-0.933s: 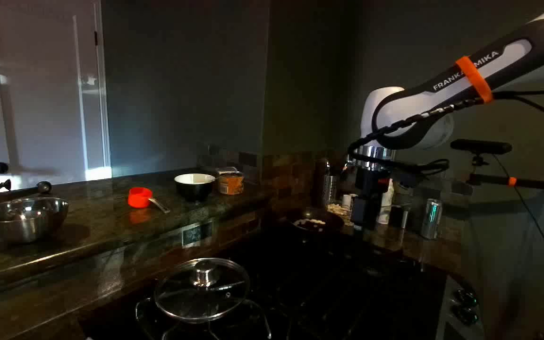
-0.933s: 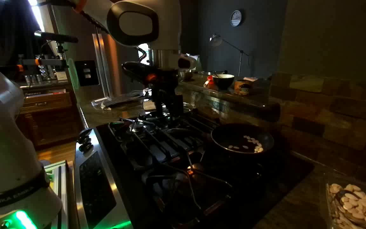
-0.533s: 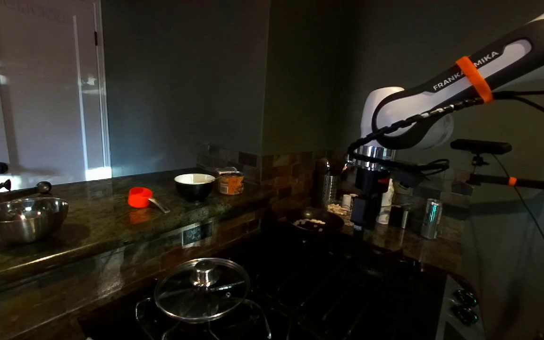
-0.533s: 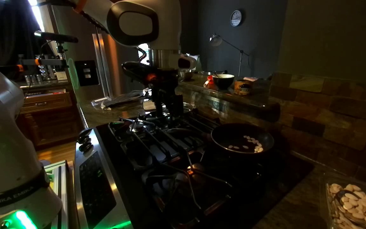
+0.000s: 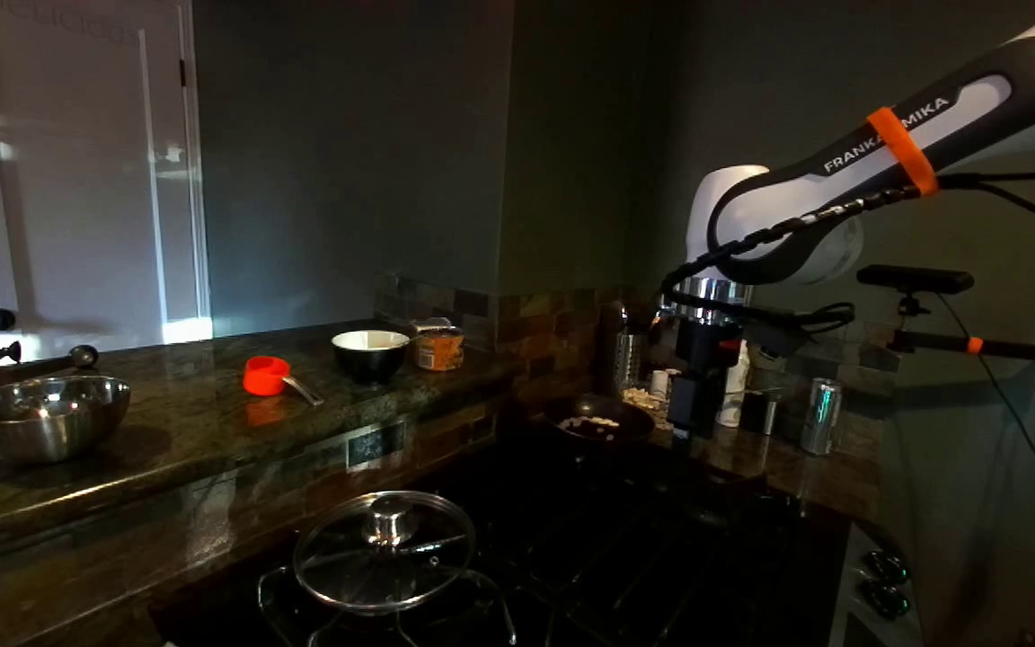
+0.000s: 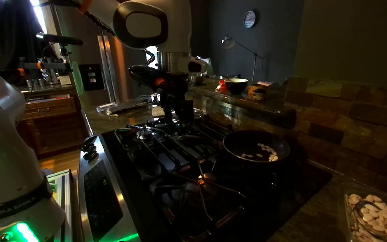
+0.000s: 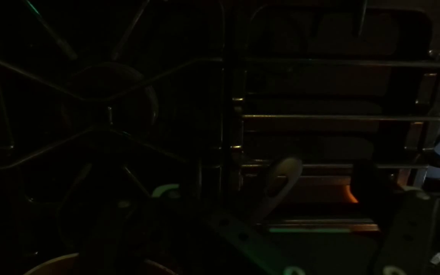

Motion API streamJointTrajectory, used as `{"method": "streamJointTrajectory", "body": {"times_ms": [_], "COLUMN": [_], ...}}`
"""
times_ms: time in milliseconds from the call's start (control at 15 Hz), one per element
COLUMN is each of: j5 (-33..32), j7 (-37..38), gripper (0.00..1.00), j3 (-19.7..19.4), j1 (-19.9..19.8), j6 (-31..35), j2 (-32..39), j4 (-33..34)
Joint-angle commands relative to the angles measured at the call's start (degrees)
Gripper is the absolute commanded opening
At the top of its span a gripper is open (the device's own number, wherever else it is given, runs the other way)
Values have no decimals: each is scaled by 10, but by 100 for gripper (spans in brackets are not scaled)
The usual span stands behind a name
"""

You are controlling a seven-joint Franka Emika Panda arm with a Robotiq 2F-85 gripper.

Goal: Scoop the white chocolate pellets into the pan

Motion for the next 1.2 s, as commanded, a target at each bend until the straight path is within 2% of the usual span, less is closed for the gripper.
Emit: {"method": "streamJointTrajectory", "body": {"times_ms": [0,133,267,333,733,933,1000,1067,1133], "j5": [3,3,-38,-89,-332,-470,-515,-451,-481], "j7": [-2,-2,8,25,23,69,97,54,69], "gripper": [100,100,100,100,100,100,100,100,100], "j3": [5,5,14,23,3,-11,-3,-25,-28], "j1": [-5,-5,-21,-40,-137,-183,-205,-162,-172], "j6": [-1,-1,11,40,130,189,202,174,185], "j2": [0,0,-7,-7,51,100,114,67,82], "j4": [1,1,-5,-9,37,80,95,61,74]}}
